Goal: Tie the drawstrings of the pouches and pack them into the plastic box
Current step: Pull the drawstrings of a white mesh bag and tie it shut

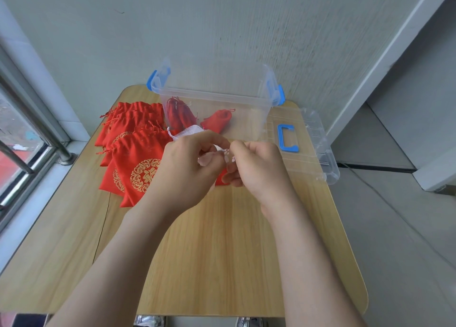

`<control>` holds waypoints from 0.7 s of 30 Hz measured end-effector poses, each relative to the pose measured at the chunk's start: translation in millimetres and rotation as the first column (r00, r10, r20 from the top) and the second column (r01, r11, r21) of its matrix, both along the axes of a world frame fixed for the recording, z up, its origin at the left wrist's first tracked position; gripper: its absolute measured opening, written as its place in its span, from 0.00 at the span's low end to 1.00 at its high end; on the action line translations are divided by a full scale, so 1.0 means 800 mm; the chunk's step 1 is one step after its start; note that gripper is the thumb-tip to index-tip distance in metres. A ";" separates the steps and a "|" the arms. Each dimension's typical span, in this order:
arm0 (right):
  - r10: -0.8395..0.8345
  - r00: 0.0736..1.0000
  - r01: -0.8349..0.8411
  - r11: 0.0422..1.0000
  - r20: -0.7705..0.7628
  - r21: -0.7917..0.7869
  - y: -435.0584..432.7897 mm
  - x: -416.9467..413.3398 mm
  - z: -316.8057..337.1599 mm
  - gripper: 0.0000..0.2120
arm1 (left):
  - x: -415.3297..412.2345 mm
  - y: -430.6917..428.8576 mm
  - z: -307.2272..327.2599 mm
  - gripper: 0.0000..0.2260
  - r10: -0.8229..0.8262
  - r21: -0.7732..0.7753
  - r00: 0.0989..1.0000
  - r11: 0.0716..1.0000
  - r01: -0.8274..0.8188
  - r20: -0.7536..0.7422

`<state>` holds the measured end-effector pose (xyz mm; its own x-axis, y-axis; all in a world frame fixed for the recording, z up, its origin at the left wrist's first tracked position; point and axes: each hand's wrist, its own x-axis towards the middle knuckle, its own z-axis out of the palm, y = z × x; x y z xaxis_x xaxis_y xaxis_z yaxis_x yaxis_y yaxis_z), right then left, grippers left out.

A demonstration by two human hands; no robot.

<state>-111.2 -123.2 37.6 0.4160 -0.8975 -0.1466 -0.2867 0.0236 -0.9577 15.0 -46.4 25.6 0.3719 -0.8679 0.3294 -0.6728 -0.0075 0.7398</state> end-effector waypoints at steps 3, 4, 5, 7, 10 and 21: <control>-0.064 0.996 0.063 0.998 0.058 0.020 0.001 -0.002 0.001 0.09 | 0.007 -0.002 -0.004 0.05 -0.008 0.003 0.996 1.000 0.009 -0.084; -0.081 0.994 0.080 0.997 0.073 0.022 0.001 -0.003 0.002 0.07 | 0.008 -0.002 -0.004 0.04 -0.034 0.002 0.993 0.999 0.034 -0.111; -0.096 0.992 0.095 0.995 0.084 0.020 0.001 -0.004 0.003 0.05 | 0.008 -0.002 -0.004 0.04 -0.050 0.002 0.989 0.999 0.051 -0.140; -0.118 0.989 0.118 0.993 0.085 -0.001 0.001 -0.005 0.005 0.04 | 0.008 -0.002 -0.004 0.04 -0.048 0.000 0.984 0.999 0.049 -0.170; -0.144 0.988 0.147 0.988 0.056 -0.051 0.001 -0.006 0.006 0.06 | 0.008 -0.003 -0.004 0.03 -0.010 -0.002 0.989 1.000 0.010 -0.146; -0.208 0.978 0.208 0.972 0.011 -0.110 -0.002 0.017 -0.014 0.10 | 0.003 -0.004 -0.007 0.04 0.040 -0.027 0.996 0.999 -0.038 0.083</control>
<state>-97.5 -124.5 26.2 0.2187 -0.9749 -0.0421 -0.2874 -0.0232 -0.9575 17.2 -49.9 19.9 0.3757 -0.8442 0.3823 -0.7321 -0.0175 0.6810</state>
